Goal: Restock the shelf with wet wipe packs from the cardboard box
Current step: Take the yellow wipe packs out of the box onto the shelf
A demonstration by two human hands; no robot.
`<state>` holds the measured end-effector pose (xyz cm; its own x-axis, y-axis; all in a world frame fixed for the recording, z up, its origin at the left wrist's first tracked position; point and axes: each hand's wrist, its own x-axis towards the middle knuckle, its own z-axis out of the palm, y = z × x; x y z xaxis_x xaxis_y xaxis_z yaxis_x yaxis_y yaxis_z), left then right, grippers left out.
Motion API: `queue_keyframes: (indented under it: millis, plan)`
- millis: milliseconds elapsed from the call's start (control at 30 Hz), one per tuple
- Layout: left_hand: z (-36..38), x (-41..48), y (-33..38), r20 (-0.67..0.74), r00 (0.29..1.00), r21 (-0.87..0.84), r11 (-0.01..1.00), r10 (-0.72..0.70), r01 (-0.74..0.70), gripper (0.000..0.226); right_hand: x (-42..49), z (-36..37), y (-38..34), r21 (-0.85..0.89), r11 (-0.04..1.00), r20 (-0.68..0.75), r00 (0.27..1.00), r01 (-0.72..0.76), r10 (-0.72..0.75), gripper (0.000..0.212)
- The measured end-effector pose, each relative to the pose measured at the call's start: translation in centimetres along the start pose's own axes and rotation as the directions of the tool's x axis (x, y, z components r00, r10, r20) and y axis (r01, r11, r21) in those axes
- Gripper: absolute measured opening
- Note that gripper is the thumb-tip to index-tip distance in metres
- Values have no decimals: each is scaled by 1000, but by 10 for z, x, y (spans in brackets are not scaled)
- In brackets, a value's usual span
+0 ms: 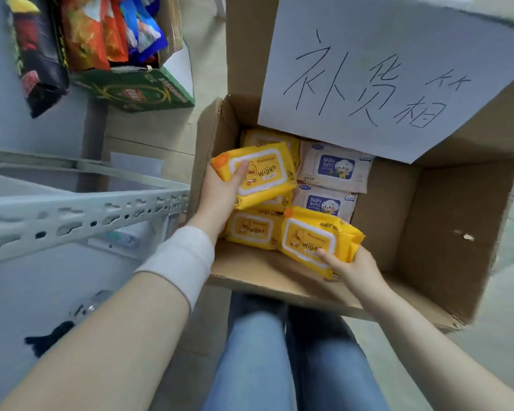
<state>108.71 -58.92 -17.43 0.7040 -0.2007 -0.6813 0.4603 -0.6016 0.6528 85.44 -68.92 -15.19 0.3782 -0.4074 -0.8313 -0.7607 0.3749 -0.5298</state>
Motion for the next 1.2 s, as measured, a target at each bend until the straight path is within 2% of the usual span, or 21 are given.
queue_keyframes:
  millis: [100,200,300,367,433,600,700,733,833,900,1067,1200]
  plan:
    - [-28,-61,6,-12,999,-53,998,41,-42,45,-37,-47,-10,-46,995,-10,996,88,-89,18]
    - [-58,-135,13,-72,989,-180,974,129,-140,52,-78,-77,-20,-49,985,33,986,168,-167,21]
    - [-98,-220,17,-180,957,-284,919,228,-273,53,-130,-85,-32,10,972,154,960,234,-233,45]
    - [-126,-280,16,-243,929,-324,880,279,-349,51,-171,-84,-37,28,957,246,926,290,-287,72]
    - [-155,-341,13,-319,897,-338,847,307,-410,49,-213,-78,-45,11,940,326,887,341,-326,87]
    - [-236,-475,-4,-532,781,-373,738,326,-562,42,-311,-29,-79,-23,876,508,761,481,-404,82]
    - [-286,-545,-24,-642,696,-343,690,323,-637,26,-374,20,-97,-35,809,592,665,586,-456,98]
    - [-303,-567,-34,-680,663,-331,675,313,-659,24,-395,37,-99,-29,782,618,626,623,-476,98]
    - [-353,-633,-76,-780,564,-296,634,271,-714,25,-456,91,-94,21,720,695,507,694,-509,74]
    - [-386,-678,-115,-839,492,-258,625,233,-737,30,-495,130,-80,40,693,734,450,720,-509,75]
    - [-455,-786,-232,-932,348,-213,626,100,-750,30,-583,238,-19,24,684,833,364,729,-417,80]
    - [-496,-851,-330,-957,291,-218,684,-9,-696,33,-634,321,35,-3,676,900,298,737,-320,55]
